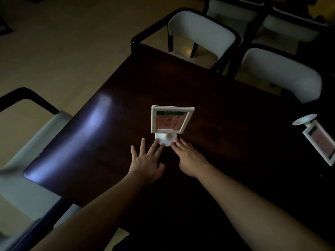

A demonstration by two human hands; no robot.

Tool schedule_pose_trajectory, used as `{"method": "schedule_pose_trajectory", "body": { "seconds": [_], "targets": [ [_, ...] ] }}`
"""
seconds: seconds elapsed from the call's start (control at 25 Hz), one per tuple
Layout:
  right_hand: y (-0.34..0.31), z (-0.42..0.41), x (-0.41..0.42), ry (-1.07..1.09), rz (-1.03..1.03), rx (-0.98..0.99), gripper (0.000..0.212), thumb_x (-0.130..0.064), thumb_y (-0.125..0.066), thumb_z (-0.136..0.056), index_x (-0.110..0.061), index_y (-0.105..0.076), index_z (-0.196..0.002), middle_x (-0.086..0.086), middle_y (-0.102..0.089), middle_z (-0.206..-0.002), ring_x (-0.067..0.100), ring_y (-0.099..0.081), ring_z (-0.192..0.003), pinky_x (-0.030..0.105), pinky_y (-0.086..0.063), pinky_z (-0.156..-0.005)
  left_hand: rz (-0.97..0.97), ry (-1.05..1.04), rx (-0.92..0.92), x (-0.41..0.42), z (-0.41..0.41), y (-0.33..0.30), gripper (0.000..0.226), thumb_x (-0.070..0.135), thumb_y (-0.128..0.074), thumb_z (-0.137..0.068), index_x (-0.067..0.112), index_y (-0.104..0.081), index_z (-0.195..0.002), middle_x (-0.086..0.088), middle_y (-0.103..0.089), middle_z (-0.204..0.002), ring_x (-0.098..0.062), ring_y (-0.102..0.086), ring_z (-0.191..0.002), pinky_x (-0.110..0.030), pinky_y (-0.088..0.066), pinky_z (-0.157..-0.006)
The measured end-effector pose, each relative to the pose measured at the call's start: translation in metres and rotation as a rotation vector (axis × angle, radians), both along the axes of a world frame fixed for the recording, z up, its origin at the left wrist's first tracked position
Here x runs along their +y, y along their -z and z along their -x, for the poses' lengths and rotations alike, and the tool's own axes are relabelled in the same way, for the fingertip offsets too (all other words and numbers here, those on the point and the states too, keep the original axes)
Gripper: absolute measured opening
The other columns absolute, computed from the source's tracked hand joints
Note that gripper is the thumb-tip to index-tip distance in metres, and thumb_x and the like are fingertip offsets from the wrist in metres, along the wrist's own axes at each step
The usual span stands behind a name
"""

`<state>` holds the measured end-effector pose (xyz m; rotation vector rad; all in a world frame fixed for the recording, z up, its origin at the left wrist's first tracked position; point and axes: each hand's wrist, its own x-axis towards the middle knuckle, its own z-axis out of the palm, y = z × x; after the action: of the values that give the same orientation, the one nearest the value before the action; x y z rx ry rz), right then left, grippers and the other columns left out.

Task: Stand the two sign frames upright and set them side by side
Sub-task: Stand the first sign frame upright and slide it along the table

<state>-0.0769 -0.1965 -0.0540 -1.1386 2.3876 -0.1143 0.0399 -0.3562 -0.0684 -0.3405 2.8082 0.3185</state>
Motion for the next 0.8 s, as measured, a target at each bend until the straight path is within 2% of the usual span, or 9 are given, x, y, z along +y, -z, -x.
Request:
{"method": "schedule_pose_trajectory", "body": {
  "seconds": [0.2,0.8],
  "targets": [
    [-0.008,0.009,-0.040,-0.009,-0.031,-0.006,0.082,-0.002,-0.046,-0.087,-0.018,-0.006,-0.157,0.007,0.002,-0.166,0.023,0.004,-0.152,0.040,-0.003,-0.121,-0.006,-0.004,0.016,-0.039,0.008,-0.003,0.078,0.058,-0.024,-0.083,0.038,0.001,-0.153,0.009,0.010,-0.163,-0.038,0.019,-0.145,-0.071,0.004,-0.108],
    [-0.013,0.027,-0.174,-0.018,-0.036,-0.033,0.081,-0.001,-0.043,-0.088,-0.020,-0.005,-0.157,0.005,0.004,-0.166,0.021,0.005,-0.151,0.038,-0.002,-0.121,-0.022,-0.070,0.051,-0.164,0.020,-0.006,0.074,0.054,-0.031,-0.088,0.038,-0.001,-0.154,0.011,0.009,-0.163,-0.036,0.019,-0.145,-0.072,0.004,-0.109]
  ]
}}
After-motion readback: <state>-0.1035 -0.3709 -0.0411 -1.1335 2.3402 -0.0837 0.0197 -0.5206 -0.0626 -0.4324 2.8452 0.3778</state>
